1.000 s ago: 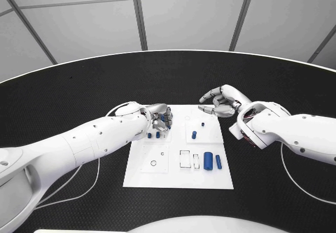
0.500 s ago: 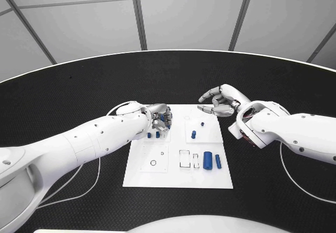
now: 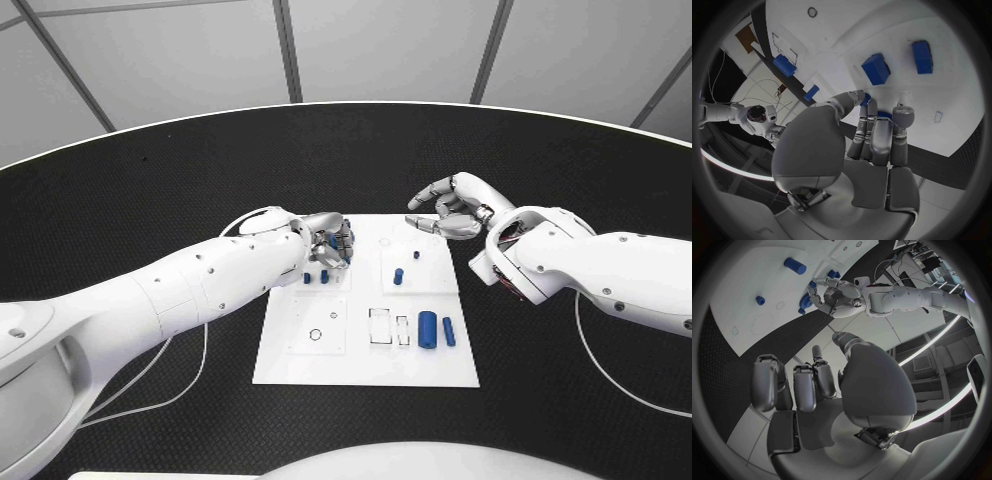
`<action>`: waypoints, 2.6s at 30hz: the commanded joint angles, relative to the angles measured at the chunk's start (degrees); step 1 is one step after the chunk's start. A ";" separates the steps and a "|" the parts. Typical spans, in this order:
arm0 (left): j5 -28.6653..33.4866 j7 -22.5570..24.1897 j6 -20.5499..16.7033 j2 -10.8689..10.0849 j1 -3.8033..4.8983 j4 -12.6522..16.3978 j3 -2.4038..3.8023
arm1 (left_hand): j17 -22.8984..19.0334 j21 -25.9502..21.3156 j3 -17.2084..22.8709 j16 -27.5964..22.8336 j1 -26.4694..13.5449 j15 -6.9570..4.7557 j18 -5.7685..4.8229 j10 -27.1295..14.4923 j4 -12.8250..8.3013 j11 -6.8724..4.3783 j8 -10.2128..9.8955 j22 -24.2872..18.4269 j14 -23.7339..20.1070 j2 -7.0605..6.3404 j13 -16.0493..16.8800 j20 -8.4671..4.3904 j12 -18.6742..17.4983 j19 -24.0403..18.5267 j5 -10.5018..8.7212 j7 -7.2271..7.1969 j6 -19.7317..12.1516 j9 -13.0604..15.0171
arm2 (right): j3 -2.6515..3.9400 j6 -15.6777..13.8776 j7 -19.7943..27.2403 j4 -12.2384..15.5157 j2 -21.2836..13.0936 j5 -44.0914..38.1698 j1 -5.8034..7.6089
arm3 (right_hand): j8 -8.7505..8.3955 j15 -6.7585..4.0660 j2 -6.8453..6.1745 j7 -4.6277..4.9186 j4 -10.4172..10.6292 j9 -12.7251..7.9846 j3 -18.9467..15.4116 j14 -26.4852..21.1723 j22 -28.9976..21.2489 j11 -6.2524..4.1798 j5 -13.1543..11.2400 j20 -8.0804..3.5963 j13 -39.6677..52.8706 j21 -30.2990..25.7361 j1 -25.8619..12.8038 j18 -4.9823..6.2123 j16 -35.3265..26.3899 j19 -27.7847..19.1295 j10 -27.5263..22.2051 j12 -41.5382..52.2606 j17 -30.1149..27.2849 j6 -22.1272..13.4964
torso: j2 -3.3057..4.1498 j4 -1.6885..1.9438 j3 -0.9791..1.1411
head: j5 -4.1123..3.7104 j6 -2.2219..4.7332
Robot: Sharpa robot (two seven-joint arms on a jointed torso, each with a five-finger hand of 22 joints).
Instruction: Assemble the parts on the task board
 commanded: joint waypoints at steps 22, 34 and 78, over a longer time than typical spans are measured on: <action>0.01 -1.36 1.00 0.86 -0.27 -0.99 -0.02 | -0.45 0.87 -0.76 0.31 -0.42 -0.10 -1.20 0.54 0.54 0.11 -0.71 1.03 0.63 0.62 -0.49 -0.15 -1.03 1.21 -0.61 -0.01 0.79 -0.24 | 0.00 0.12 -0.05 -0.14 0.19 0.00 0.00 | 0.31 -0.33 0.68 -0.07 0.03 -0.02 0.36 4.61 4.82 -0.16 0.47 -0.28 5.20 -0.08 -0.09 0.60 -0.22 1.46 0.23 0.13 9.56 0.33 | 0.04 0.00 0.00 | 0.05 -0.20; 0.01 -0.95 0.17 0.87 -0.41 -1.06 -0.03 | -3.47 2.59 0.31 -0.29 0.94 -0.74 -1.78 2.81 0.17 -0.57 -0.54 4.01 0.80 3.15 -0.84 -0.65 -1.44 3.45 -0.57 -0.51 3.25 -0.15 | 0.00 0.05 -0.05 -0.11 0.19 0.00 0.00 | 0.33 -0.34 0.72 -0.08 0.02 -0.01 0.40 4.60 4.81 -0.17 0.51 -0.30 5.46 -0.10 -0.07 0.61 -0.24 1.46 0.49 0.41 9.53 0.37 | 0.03 0.00 -0.04 | 0.01 -0.24; 1.02 0.19 -3.78 -1.45 -0.42 1.96 -0.02 | -8.11 4.35 2.56 -1.44 2.10 -1.06 -2.33 6.46 -2.70 -0.73 -2.49 6.80 1.05 3.15 -1.78 -0.88 -4.37 5.31 -0.41 -0.22 6.09 -0.69 | 0.00 0.02 0.01 0.10 -0.10 0.00 0.01 | 0.33 -0.34 0.72 -0.08 0.02 -0.01 0.40 4.60 4.81 -0.17 0.51 -0.30 5.46 -0.10 -0.07 0.61 -0.24 1.46 0.49 0.41 9.53 0.37 | 0.01 0.03 -0.02 | 0.16 0.32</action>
